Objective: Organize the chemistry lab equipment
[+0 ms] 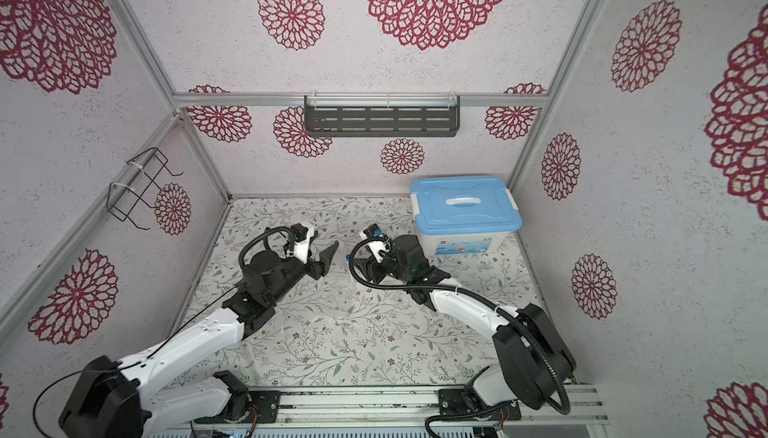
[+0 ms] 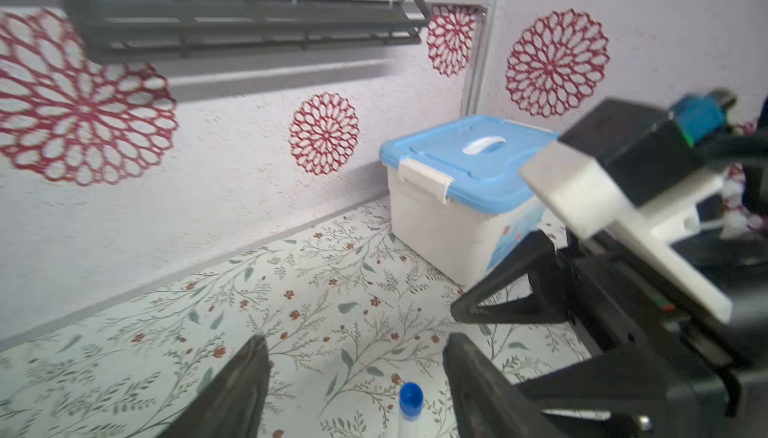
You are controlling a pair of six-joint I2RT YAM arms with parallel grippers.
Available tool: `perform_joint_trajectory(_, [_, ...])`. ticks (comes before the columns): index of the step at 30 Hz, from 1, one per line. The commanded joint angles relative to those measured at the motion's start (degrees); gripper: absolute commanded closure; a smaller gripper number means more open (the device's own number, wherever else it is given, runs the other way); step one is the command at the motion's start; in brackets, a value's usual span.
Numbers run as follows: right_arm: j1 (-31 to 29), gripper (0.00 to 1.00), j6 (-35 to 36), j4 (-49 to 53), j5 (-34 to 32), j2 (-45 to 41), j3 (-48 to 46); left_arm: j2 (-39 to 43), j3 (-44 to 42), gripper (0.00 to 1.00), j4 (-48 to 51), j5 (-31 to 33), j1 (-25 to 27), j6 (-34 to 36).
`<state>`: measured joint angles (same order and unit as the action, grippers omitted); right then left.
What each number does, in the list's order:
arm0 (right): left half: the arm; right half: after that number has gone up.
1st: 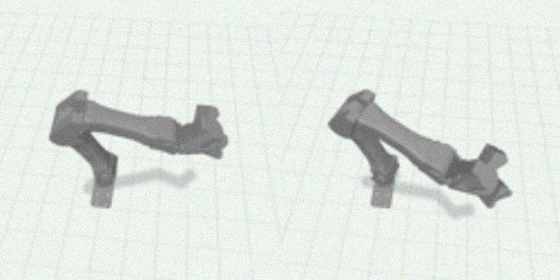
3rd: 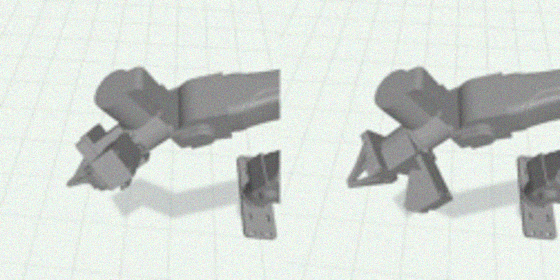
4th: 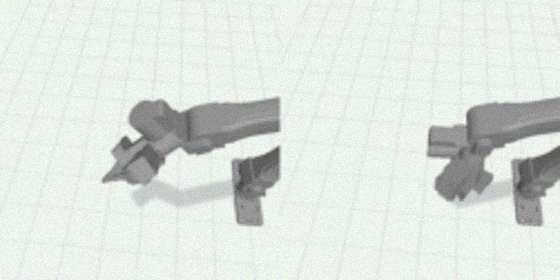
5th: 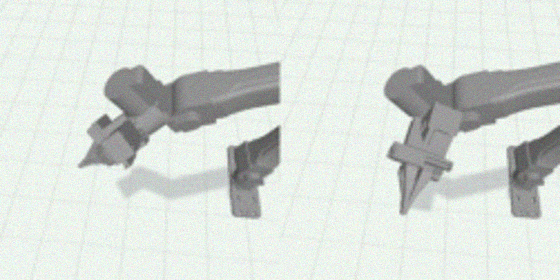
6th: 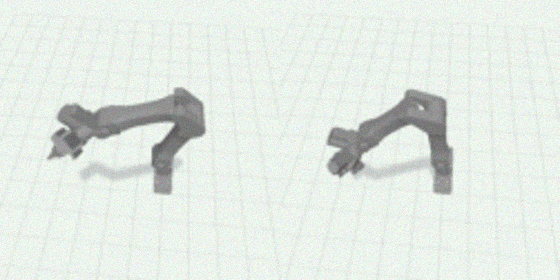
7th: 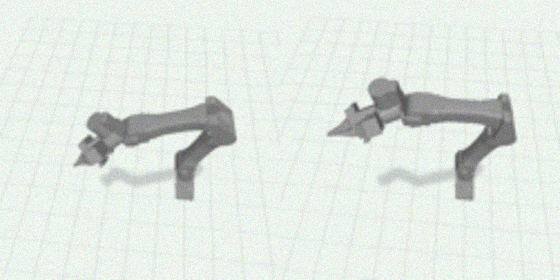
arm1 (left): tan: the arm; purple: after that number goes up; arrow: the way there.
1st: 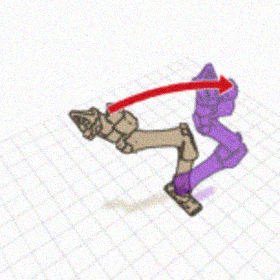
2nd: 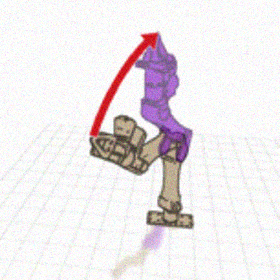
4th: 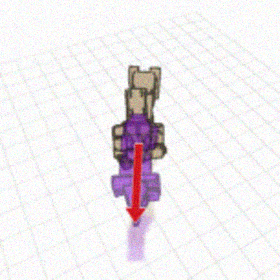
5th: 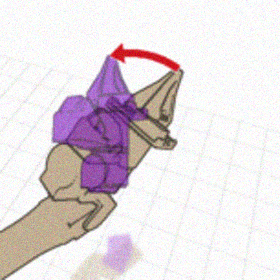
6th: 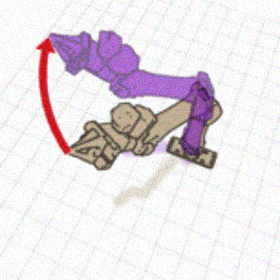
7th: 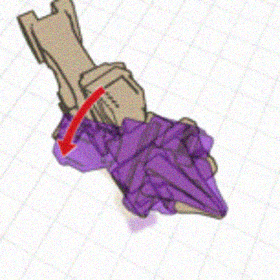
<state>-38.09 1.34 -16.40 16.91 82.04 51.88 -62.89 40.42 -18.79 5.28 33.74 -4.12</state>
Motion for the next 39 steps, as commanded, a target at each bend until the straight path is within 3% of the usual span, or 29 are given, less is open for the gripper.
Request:
perform_joint_trajectory(1, [-0.21,0.37,5.39,4.37,1.72,-1.16,4.37,4.81,4.68,0.06,21.3,11.65,-0.4,-6.15])
perform_joint_trajectory(9, [-0.67,0.37,8.63,4.88,-0.72,-2.62,6.48,4.65,16.24,0.02,70.33,12.18,-6.98,-42.96])
perform_joint_trajectory(12, [-0.67,0.37,8.61,4.71,-1.94,-2.94,6.78,4.29,15.23,0.06,81.66,12.13,-8.99,-52.83])
perform_joint_trajectory(14, [-0.67,0.36,8.72,4.46,-2.89,-3.24,6.6,3.73,13.21,0.06,85.65,9.1,-13.47,-56.09])
perform_joint_trajectory(19, [-0.67,0.35,8.51,2.66,-4.49,-4.06,6.19,2.93,7.59,0.19,90.29,3.21,-30.99,-57.62])
perform_joint_trajectory(24, [-0.67,0.35,9.84,5.4,-5.34,-5.74,6.12,-0.1,4.42,0.24,89.49,3.38,-39.76,-59.05])
perform_joint_trajectory(26, [-0.67,0.34,9.88,5.14,-5.73,-6.7,4.95,-4.18,3.87,0.23,88.43,0.99,-41.67,-58.12])
perform_joint_trajectory(29, [-0.67,0.34,9.83,5.47,-6.67,-7.82,4.2,-9.92,4.05,0.23,87.82,4.72,-42.42,-59.24])
perform_joint_trajectory(32, [-0.67,0.34,9.77,6.56,-7.52,-8.88,3.82,-12.67,2.56,0.24,81.24,6.16,-43.19,-59.09])
perform_joint_trajectory(39, [-0.67,0.33,9.42,7.96,-6.82,-10.18,4.11,-17.19,-2.7,0.32,70.09,-1.04,-43.27,-59.21])
